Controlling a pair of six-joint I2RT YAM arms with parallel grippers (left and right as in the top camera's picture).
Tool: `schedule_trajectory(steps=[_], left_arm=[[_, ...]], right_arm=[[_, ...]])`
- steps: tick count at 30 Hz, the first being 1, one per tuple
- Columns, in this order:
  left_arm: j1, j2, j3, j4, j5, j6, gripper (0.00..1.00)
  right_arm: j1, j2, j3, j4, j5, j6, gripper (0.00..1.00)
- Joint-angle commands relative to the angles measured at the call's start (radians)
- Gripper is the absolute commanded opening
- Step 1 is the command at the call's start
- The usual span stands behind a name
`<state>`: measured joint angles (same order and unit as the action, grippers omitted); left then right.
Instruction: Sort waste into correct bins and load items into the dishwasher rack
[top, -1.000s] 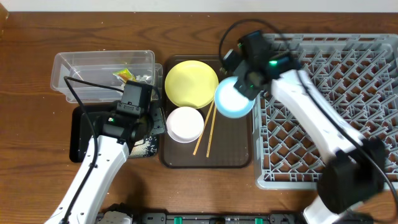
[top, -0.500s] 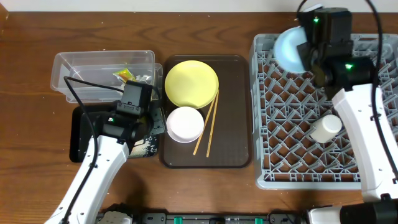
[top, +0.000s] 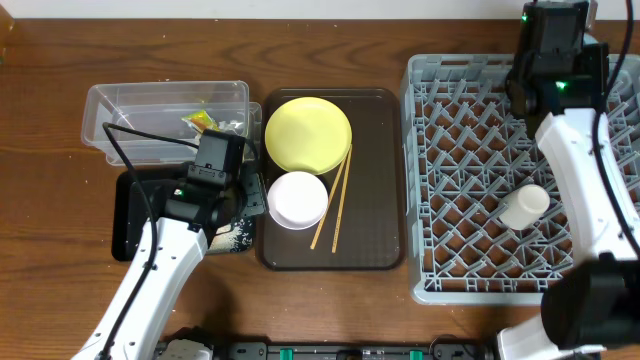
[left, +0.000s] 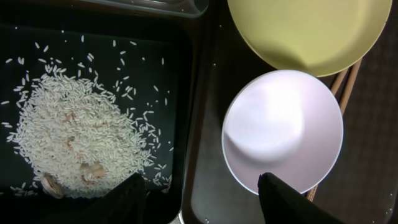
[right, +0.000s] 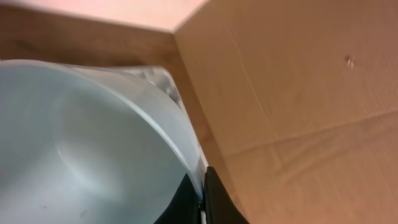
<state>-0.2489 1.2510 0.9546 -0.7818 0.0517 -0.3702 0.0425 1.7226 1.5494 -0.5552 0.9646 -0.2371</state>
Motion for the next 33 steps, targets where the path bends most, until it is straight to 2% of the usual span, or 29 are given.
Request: schedule_trajectory(steps=[1,12,18,28,33], left_arm=[[0.002,-0.003,0.016,-0.003,-0.014,-0.01,0.61],[0.002,-0.003,0.016,-0.003,-0.011,-0.01,0.61],[0.002,-0.003,0.016,-0.003,-0.008,-0.01,0.61],[0.002,-0.003,0.016,-0.003,-0.008,-0.01,0.61],[0.002,-0.003,0.016,-0.003,-0.008,-0.01,0.61]], right_arm=[[-0.024,0.056,0.004,0.001,0.094,0.027,0.01],[-0.024,0.213,0.004,0.014,0.108,0.102,0.01],[-0.024,0.286,0.004,0.063,0.258,0.125,0.01],[0.019,0.306,0.004,0.053,0.217,0.129,0.02],[0.044,0.307,0.004,0.013,0.137,0.129,0.08]])
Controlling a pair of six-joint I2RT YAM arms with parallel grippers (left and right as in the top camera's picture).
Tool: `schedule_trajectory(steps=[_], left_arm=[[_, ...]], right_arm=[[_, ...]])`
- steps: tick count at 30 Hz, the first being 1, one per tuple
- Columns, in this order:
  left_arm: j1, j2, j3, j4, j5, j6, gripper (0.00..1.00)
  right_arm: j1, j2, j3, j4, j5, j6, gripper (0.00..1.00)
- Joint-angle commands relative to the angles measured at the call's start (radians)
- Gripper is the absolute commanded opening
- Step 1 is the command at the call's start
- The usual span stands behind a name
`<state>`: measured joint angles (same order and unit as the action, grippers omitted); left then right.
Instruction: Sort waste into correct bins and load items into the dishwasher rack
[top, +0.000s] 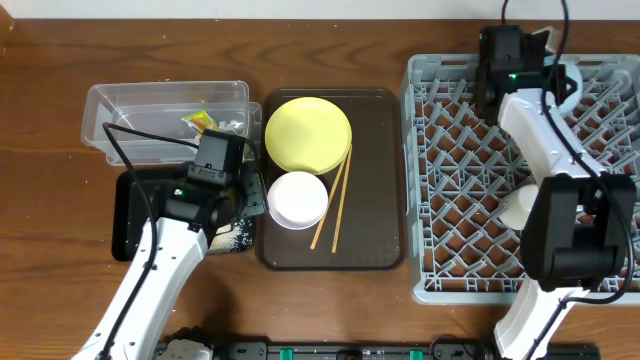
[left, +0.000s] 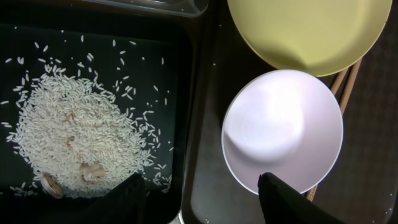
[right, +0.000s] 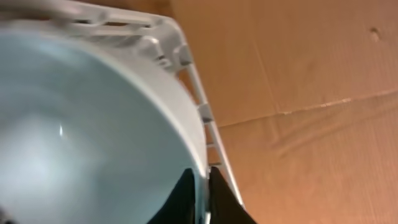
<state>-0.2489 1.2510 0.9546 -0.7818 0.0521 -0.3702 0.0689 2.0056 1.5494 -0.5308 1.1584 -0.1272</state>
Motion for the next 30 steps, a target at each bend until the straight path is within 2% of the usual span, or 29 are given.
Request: schedule_trajectory(steps=[1,7,10,14,16,18,19,22,28,30], left_arm=[[0.002,-0.003,0.016,-0.003,-0.008,-0.01,0.61],[0.002,-0.003,0.016,-0.004,-0.008,-0.01,0.61],[0.002,-0.003,0.016,-0.003,-0.008,-0.01,0.61],[0.002,-0.003,0.016,-0.003,-0.008,-0.01,0.61],[0.002,-0.003,0.016,-0.004,-0.008,-0.009,0.61],[0.002,-0.003,0.016,-0.004,-0.008,-0.009,0.61],[0.002,-0.003,0.016,-0.003,-0.008,-0.009,0.61],[0.002,-0.003,0.016,-0.01,-0.02,-0.009,0.61],[0.003,-0.004,0.016,-0.045,-0.081,-0.009,0.61],[0.005,-0.005,0.016,-0.057,-0.102,-0.009,0.61]], right_arm=[[0.019,0.024,0.004,-0.016,-0.068,0.023,0.09],[0.043,0.023,0.004,-0.09,-0.068,0.094,0.12],[0.064,0.016,0.005,-0.152,-0.067,0.144,0.18],[0.093,-0.031,0.005,-0.242,-0.074,0.272,0.36],[0.103,-0.069,0.005,-0.264,-0.118,0.279,0.49],[0.113,-0.117,0.005,-0.274,-0.185,0.279,0.66],[0.118,-0.14,0.005,-0.275,-0.232,0.273,0.72],[0.138,-0.205,0.005,-0.274,-0.431,0.237,0.72],[0.196,-0.253,0.005,-0.229,-1.054,0.233,0.72],[0.216,-0.241,0.005,-0.18,-1.252,0.234,0.69]])
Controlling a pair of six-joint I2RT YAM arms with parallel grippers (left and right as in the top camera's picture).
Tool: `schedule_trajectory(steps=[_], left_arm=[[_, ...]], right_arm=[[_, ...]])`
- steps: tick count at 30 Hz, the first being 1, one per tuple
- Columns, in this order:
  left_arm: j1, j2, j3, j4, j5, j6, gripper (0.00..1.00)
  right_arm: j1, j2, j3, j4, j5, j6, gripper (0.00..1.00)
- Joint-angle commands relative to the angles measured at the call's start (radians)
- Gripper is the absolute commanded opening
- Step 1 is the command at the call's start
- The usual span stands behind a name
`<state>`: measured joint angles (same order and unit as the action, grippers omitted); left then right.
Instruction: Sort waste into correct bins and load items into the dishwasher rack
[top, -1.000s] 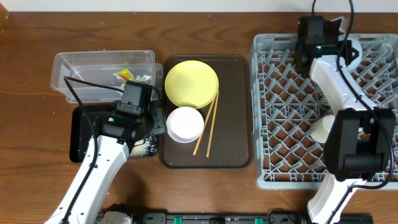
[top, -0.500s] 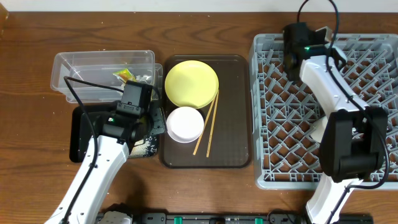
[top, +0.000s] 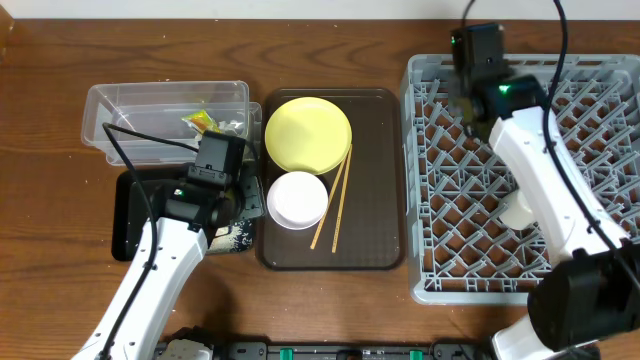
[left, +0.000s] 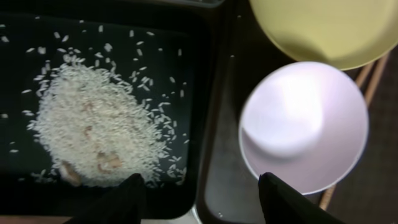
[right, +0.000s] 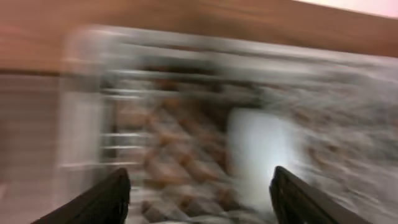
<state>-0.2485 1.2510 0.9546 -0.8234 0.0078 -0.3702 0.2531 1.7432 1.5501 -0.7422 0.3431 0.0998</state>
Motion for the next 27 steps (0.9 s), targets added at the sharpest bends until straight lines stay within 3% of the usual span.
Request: schedule_trajectory(steps=[1,14,21,24,27], left_arm=[[0.008,-0.006,0.016,-0.022,-0.063,-0.009,0.61],[0.076,-0.037,0.016,-0.037,-0.061,-0.009,0.62],[0.076,-0.037,0.016,-0.037,-0.061,-0.009,0.62],[0.076,-0.037,0.016,-0.037,-0.061,-0.009,0.62],[0.076,-0.037,0.016,-0.037,-0.061,-0.009,0.62]], right_arm=[[0.042,0.027,0.004,0.052,-0.489,0.007,0.69],[0.209,0.276,0.004,0.255,-0.431,0.009,0.65],[0.248,0.424,0.004,0.304,-0.37,0.121,0.6],[0.249,0.455,0.004,0.324,-0.37,0.141,0.53],[0.251,0.463,0.004,0.331,-0.369,0.146,0.34]])
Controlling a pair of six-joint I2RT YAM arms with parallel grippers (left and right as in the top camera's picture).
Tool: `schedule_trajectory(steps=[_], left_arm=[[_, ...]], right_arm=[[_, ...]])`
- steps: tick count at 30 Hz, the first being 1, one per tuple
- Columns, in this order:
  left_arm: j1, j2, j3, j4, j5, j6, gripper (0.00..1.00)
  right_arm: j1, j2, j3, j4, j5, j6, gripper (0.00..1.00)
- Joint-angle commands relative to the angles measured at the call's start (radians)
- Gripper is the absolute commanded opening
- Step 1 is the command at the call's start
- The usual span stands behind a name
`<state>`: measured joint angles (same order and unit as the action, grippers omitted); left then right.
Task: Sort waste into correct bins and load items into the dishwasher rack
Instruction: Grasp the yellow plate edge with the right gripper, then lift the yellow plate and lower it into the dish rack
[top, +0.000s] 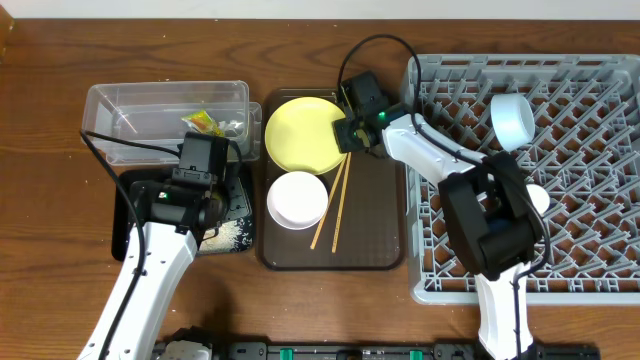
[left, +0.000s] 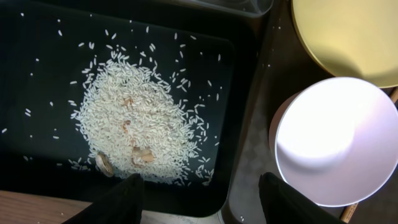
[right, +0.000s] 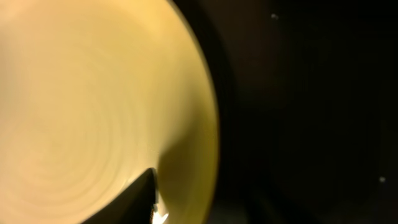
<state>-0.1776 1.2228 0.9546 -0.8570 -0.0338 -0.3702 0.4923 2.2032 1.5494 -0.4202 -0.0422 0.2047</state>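
On the brown tray (top: 380, 230) lie a yellow plate (top: 305, 132), a white bowl (top: 297, 200) and a pair of chopsticks (top: 333, 208). My right gripper (top: 350, 133) is low at the plate's right rim and open. In the right wrist view one of its fingers (right: 144, 196) rests over the yellow plate (right: 93, 106); the other is lost against the dark tray. Open too, my left gripper (left: 202, 202) hangs over the edge between the black rice tray (left: 37, 81) and the white bowl (left: 339, 140). A pale blue bowl (top: 512, 118) stands in the grey rack (top: 470, 285).
A white cup (top: 541, 198) lies in the rack, partly behind my right arm. A clear bin (top: 150, 105) with wrappers sits at the back left, above the black tray of rice (top: 135, 215). Bare wooden table surrounds everything.
My right gripper has gone from above the rack's far left corner to the yellow plate's right rim. The left gripper has shifted a little left, further over the rice tray.
My right gripper was first shut on the pale blue bowl's rim over the rack's far right, and still held it a second later. Then it was open and away from the bowl, which now stands in the rack. The left gripper stayed open by the white bowl.
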Motion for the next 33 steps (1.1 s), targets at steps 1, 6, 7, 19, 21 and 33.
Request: schedule_trajectory(steps=[1,6,7,19,21,33], left_arm=[[0.005,-0.009,0.016,-0.003,-0.019,-0.009,0.62],[0.005,-0.009,0.016,-0.003,-0.019,-0.009,0.62],[0.005,-0.009,0.016,-0.004,-0.019,-0.009,0.62],[0.005,-0.009,0.016,-0.003,-0.019,-0.009,0.62],[0.005,-0.009,0.016,-0.003,-0.019,-0.009,0.62],[0.005,-0.009,0.016,-0.003,-0.019,-0.009,0.62]], right_arm=[[0.012,0.003,0.005,0.013,0.021,0.048,0.3],[0.004,0.0,0.007,0.032,0.058,0.072,0.01],[-0.001,-0.006,0.008,0.032,0.066,0.072,0.01],[-0.072,-0.336,0.008,0.018,0.352,-0.118,0.01],[-0.09,-0.396,0.008,0.005,0.401,-0.167,0.01],[-0.228,-0.563,0.008,-0.019,0.807,-0.642,0.01]])
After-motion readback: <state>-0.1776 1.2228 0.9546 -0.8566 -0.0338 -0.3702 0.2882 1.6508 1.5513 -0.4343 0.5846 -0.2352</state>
